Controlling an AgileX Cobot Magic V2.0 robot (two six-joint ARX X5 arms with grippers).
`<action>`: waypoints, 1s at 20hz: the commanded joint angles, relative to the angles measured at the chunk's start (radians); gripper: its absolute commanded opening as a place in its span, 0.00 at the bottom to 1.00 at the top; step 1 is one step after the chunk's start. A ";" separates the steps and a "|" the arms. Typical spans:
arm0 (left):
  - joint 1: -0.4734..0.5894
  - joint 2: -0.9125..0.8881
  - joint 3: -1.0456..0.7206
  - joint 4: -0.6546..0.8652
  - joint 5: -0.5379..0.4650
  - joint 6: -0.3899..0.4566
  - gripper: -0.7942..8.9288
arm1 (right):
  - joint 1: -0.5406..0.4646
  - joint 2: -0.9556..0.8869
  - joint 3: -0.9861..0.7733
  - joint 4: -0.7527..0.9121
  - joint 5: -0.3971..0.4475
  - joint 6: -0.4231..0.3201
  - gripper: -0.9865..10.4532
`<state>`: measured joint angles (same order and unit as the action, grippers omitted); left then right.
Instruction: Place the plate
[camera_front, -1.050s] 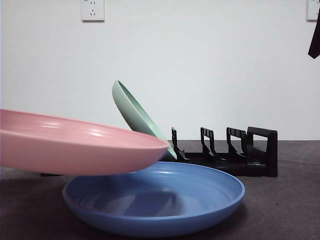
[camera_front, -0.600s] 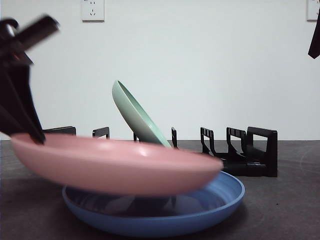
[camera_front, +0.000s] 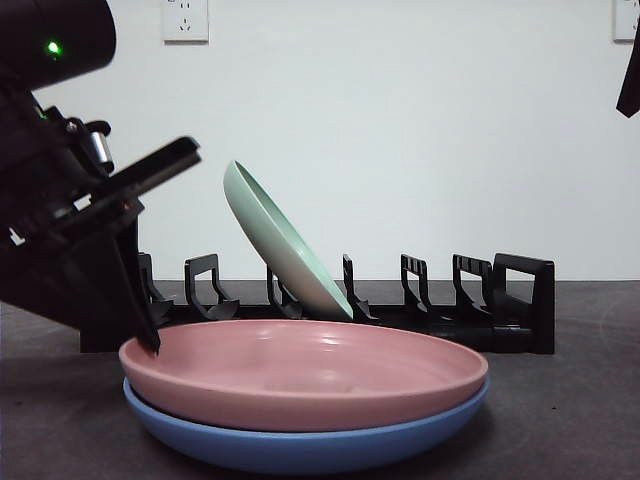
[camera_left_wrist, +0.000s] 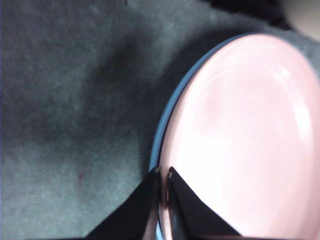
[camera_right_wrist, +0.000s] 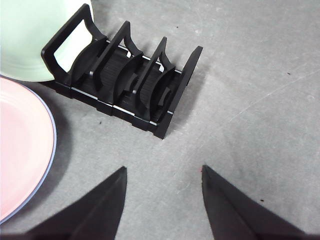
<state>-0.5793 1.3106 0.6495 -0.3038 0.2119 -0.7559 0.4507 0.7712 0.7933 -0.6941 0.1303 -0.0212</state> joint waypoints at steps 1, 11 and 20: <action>-0.015 0.020 0.008 0.013 0.002 -0.016 0.11 | 0.004 0.005 0.005 0.000 0.002 0.006 0.29; -0.017 -0.091 0.032 -0.116 0.007 -0.015 0.39 | 0.004 0.005 0.005 -0.017 0.001 0.007 0.29; 0.053 -0.452 0.098 -0.361 0.006 0.256 0.40 | 0.005 0.005 0.005 -0.016 -0.115 0.044 0.29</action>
<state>-0.5232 0.8616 0.7307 -0.6666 0.2153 -0.5640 0.4507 0.7712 0.7933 -0.7155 0.0166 -0.0002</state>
